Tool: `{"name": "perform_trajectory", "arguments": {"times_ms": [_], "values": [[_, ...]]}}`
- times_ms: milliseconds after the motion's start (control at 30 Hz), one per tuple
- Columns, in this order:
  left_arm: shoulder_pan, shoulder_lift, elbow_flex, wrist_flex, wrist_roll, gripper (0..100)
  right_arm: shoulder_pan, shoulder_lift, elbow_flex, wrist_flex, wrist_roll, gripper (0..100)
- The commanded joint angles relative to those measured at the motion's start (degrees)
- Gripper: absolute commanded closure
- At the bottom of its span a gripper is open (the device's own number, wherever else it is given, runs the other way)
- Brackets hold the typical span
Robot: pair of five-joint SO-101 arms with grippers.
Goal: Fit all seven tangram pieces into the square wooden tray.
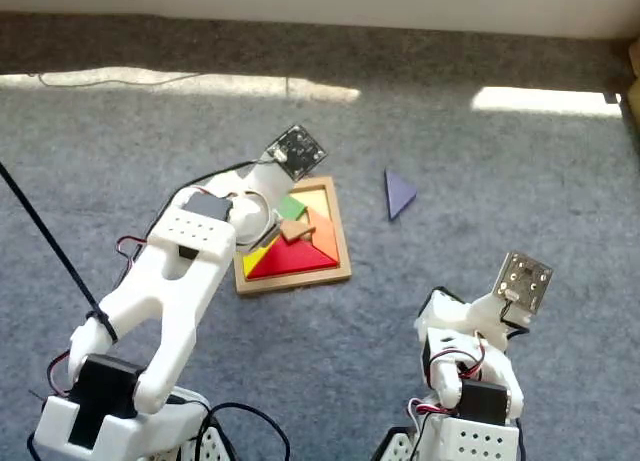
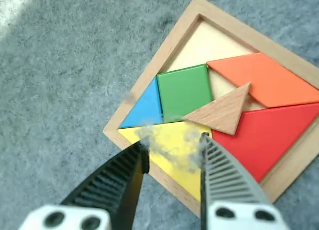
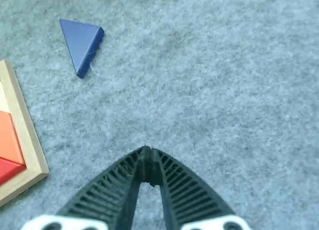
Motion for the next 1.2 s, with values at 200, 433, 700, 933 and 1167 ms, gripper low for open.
{"name": "perform_trajectory", "arguments": {"times_ms": [200,433,700,933,1167], "values": [[-1.71,-2.42,9.8,-14.95,0.97,83,0.66,-1.01,6.64,-0.84,0.44,99.5],[-1.63,-2.42,13.23,-23.56,6.59,83,0.66,-1.01,6.64,-0.84,0.35,99.5],[-0.66,-1.89,13.58,-24.53,6.51,83,0.66,-1.01,6.64,-0.84,0.35,99.5],[0.13,6.11,11.74,-30.33,6.68,83,0.66,-1.01,6.64,-0.75,0.26,99.5],[1.01,6.37,11.21,-32.26,6.86,83,0.66,-0.92,6.64,-0.75,0.26,99.5]]}}
